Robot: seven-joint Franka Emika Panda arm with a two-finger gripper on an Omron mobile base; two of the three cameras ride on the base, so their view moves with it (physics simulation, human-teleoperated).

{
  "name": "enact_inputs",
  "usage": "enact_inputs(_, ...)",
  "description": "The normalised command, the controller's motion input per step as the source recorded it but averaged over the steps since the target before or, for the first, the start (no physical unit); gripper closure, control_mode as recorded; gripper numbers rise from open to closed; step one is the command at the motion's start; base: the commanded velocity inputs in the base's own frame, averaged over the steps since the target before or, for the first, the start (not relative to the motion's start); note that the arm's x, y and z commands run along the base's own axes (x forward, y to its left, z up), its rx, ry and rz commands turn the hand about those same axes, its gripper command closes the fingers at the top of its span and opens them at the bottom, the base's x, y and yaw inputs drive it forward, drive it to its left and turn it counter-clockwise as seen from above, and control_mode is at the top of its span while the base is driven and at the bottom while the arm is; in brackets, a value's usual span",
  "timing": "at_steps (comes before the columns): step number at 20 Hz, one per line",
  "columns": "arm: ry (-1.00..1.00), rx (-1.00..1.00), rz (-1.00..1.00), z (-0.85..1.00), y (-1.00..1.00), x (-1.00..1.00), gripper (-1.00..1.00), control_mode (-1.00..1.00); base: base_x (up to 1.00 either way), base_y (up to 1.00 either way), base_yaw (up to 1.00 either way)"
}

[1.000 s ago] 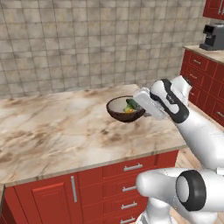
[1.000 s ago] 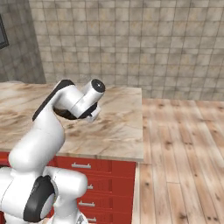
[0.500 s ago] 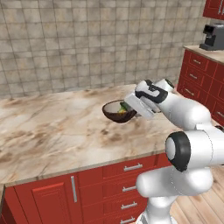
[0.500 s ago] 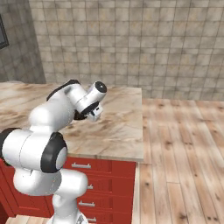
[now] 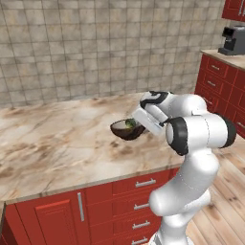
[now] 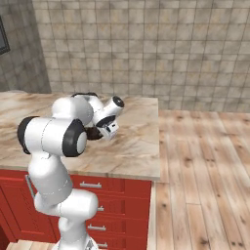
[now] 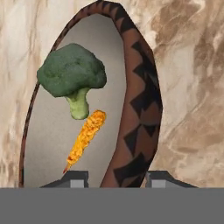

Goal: The microwave is finished heating the shrimp and broccoli. Take the bowl containing the food and place it on the dining counter.

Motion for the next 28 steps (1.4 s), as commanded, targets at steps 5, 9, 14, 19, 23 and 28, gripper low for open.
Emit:
enact_inputs(5, -0.01, 0.00, -0.02, -0.52, 0.02, 0.48, 1.00, -1.00, 0.00, 0.00, 0.00)
enact_inputs(9, -0.08, 0.00, -0.01, -0.49, 0.02, 0.44, 1.00, -1.00, 0.00, 0.00, 0.00)
enact_inputs(14, -0.06, 0.00, 0.00, -0.21, 0.03, 0.34, -1.00, -1.00, 0.00, 0.00, 0.00)
enact_inputs(19, 0.02, 0.00, -0.07, 0.09, -0.02, -0.26, -1.00, -1.00, 0.00, 0.00, 0.00)
enact_inputs(23, 0.00, 0.03, -0.11, 0.44, -0.21, -0.89, -1.00, -1.00, 0.00, 0.00, 0.00)
enact_inputs(28, -0.05, 0.03, -0.09, 0.65, -0.15, -1.00, -1.00, -1.00, 0.00, 0.00, 0.00)
